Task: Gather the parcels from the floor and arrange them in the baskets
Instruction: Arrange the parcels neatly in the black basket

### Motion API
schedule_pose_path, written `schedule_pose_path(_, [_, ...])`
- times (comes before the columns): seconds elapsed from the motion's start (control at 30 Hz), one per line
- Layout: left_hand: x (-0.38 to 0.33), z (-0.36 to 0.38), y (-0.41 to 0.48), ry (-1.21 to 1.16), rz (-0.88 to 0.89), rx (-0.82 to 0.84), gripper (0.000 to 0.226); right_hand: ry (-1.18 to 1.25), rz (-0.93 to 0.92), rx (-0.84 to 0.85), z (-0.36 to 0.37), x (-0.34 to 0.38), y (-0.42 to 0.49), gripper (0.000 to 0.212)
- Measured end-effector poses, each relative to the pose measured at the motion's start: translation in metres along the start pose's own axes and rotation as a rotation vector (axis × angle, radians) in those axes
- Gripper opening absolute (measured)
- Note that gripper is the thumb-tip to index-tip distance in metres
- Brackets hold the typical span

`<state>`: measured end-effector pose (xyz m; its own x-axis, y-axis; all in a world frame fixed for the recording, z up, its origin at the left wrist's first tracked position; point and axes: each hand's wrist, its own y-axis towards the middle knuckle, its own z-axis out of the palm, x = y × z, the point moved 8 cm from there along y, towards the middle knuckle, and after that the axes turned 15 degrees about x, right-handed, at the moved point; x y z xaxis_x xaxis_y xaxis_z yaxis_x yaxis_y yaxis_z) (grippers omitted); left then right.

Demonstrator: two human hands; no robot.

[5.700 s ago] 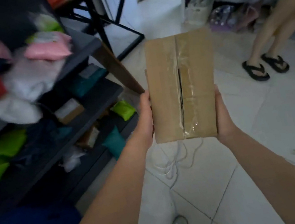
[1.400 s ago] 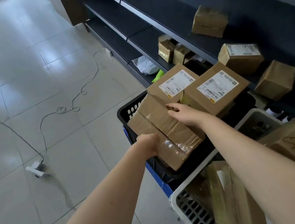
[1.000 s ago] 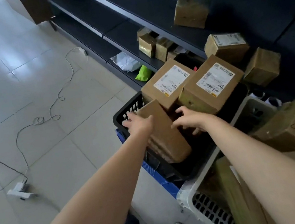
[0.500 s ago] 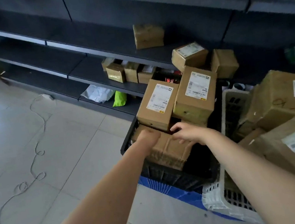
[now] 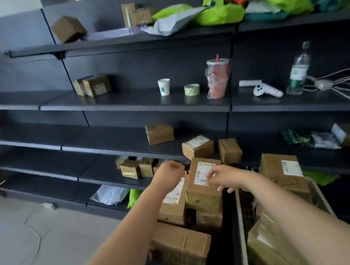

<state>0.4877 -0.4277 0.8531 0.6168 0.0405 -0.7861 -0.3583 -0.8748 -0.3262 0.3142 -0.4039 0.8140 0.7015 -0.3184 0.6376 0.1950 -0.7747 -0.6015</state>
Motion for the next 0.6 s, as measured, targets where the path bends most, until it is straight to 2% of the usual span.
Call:
schedule_pose_path(0.13, [-0.051,-0.022,-0.015,0.111,0.112,-0.032,0.027,-0.058,-0.083,-0.106,-0.029,0.037,-0.038,0.025])
schedule_pose_path(0.3, [-0.092,-0.039,-0.01,0.331,0.205,0.034,0.03,-0.158,-0.143,-0.297,-0.063,0.068,-0.066,0.006])
schedule_pose_path(0.43, [-0.096,-0.047,0.001,0.458,0.244,0.1,0.03,-0.198,-0.129,-0.407,-0.069,0.087,-0.074,0.008])
schedule_pose_path(0.6, [-0.069,-0.059,0.037,0.439,0.262,0.217,0.03,-0.082,-0.046,-0.401,-0.053,0.082,-0.047,0.008])
